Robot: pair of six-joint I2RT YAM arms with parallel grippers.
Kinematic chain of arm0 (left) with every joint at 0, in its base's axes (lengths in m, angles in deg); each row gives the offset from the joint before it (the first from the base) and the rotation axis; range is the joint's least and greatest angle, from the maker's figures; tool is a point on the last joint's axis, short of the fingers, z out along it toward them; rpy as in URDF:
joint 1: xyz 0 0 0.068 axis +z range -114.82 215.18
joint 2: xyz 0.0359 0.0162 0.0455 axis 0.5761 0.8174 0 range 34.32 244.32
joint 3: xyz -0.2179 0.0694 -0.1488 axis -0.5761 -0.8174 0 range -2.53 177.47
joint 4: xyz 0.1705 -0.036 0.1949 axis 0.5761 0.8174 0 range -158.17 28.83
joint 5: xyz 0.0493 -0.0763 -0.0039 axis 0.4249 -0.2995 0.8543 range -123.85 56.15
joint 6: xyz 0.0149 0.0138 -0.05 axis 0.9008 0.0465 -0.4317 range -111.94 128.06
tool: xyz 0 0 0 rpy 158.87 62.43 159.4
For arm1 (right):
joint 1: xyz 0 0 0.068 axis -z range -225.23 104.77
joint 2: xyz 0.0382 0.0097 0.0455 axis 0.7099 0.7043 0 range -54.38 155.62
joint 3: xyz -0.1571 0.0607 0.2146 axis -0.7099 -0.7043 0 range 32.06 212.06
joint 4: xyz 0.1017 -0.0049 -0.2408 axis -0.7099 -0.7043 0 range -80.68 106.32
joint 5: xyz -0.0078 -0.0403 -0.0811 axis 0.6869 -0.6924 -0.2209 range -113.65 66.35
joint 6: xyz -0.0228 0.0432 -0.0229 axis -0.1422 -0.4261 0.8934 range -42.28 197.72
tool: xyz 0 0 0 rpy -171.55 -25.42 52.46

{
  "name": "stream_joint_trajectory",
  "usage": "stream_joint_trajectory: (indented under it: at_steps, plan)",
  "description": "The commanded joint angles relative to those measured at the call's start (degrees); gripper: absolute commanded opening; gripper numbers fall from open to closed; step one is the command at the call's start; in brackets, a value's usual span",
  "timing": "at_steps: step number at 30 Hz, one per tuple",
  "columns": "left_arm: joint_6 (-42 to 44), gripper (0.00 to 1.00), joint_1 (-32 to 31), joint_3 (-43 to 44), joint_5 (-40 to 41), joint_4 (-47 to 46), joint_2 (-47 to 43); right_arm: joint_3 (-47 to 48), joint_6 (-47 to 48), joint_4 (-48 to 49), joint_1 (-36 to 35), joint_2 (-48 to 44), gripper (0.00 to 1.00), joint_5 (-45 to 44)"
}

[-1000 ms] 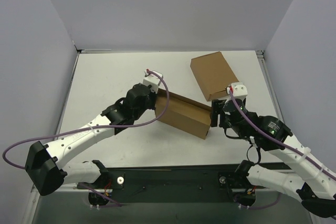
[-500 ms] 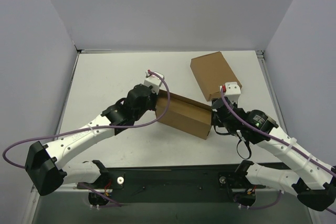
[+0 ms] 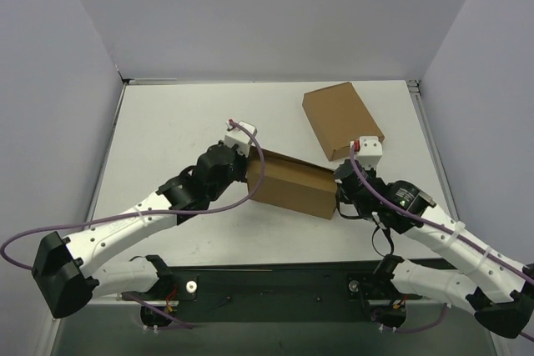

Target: Fold the paper box

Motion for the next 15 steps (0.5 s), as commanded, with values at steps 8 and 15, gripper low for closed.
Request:
stream_joint_trajectory:
  at_steps: [8, 15]
  plan:
    - [-6.16, 0.0, -3.55, -10.94, 0.54, 4.34, -0.54, -9.94, -11.14, -6.05, -6.09, -0.12, 0.0, -2.03]
    - [-7.66, 0.0, -6.89, -12.88, 5.72, 4.86, 0.08, -10.3, -12.9, -6.57, -6.71, -0.03, 0.0, -4.15]
